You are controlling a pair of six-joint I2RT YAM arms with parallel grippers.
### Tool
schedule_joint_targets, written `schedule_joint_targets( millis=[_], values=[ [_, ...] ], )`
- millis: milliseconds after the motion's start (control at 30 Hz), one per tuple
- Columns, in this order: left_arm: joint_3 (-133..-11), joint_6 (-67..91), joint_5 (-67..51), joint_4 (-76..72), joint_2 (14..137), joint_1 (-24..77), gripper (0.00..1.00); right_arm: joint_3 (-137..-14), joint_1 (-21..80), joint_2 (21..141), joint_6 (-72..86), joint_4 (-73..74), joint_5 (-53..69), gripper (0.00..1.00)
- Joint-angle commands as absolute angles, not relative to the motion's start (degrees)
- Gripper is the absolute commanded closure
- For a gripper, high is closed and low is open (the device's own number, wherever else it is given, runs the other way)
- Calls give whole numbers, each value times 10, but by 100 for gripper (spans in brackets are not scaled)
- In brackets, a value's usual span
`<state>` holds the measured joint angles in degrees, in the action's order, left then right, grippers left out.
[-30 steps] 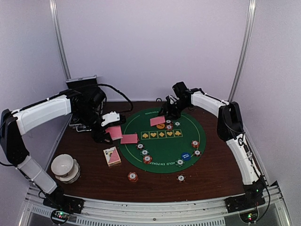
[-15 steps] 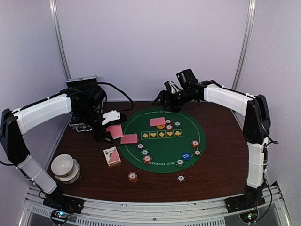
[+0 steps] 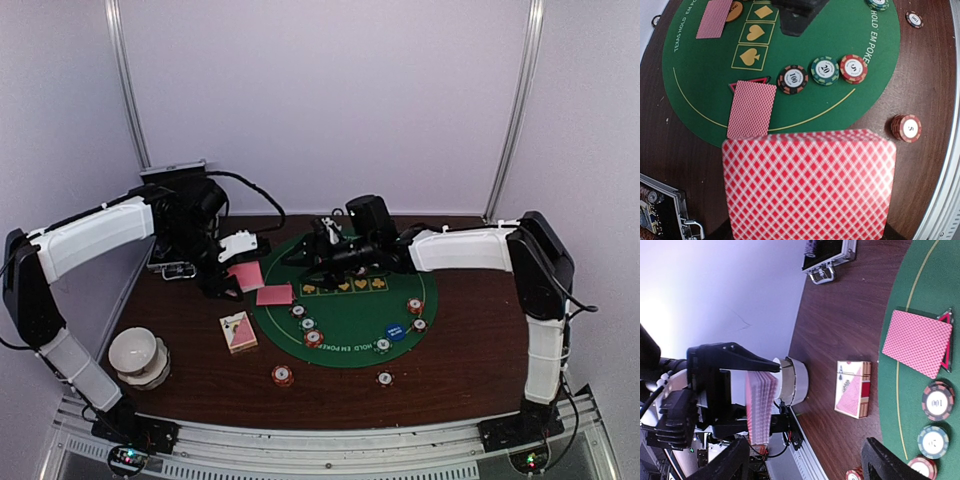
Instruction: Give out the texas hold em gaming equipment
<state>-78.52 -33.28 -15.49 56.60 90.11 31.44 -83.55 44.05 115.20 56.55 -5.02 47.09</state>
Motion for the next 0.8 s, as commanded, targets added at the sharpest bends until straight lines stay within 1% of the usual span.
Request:
schedule_joint_targets(
  millis=[0,233,533,767],
  values=[
    [-809,-323,-172,554,905,311,100,-827,457,1148,635,-173,493,19],
    [-816,-318,-176,554,909,310,100,-852,472,1177,656,-197,504,19],
    [-820,-316,-181,554,909,310,100,-892,487,1211,662,-193,513,19],
    [-822,-315,-184,554,910,310,100,-948,498,1251,668,-178,512,20]
  ],
)
